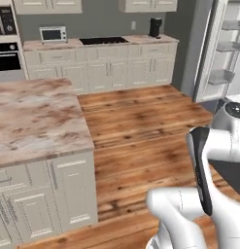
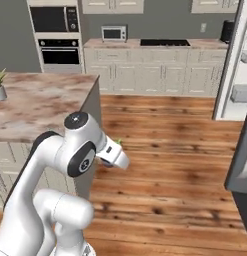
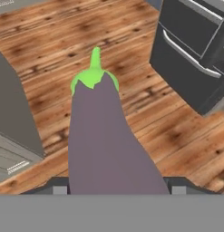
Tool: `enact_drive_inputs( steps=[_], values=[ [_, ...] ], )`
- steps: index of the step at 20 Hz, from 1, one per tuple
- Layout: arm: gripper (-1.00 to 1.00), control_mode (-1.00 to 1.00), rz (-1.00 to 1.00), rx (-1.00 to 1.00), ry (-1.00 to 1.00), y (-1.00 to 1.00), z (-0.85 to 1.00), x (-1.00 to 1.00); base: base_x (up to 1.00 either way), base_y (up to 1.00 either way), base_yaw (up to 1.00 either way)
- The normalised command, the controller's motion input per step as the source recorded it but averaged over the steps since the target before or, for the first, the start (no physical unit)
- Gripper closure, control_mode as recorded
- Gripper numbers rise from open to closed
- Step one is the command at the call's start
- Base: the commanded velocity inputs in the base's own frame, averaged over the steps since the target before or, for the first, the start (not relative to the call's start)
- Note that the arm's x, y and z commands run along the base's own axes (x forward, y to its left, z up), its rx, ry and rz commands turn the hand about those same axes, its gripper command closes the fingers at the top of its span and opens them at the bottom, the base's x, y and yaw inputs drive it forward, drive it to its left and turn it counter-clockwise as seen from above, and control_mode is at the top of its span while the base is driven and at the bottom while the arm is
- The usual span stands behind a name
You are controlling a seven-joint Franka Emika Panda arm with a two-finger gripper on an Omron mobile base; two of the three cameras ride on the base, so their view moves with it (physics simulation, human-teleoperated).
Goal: Place the eggplant in the correct fridge rack based on whether it is a fruit or vegetable. Finally, close the fridge door.
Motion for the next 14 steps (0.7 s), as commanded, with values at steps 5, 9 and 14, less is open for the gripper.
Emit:
enact_drive_inputs(
  steps=[5,9,14],
  values=[
    [1.00,1.00,0.00,0.00,0.00,0.00,0.00,0.00,0.67,-0.11,0.12],
    [1.00,1.00,0.00,0.00,0.00,0.00,0.00,0.00,0.79,-0.58,0.03],
    [1.00,1.00,0.00,0.00,0.00,0.00,0.00,0.00,0.88,-0.55,0.02]
  ],
)
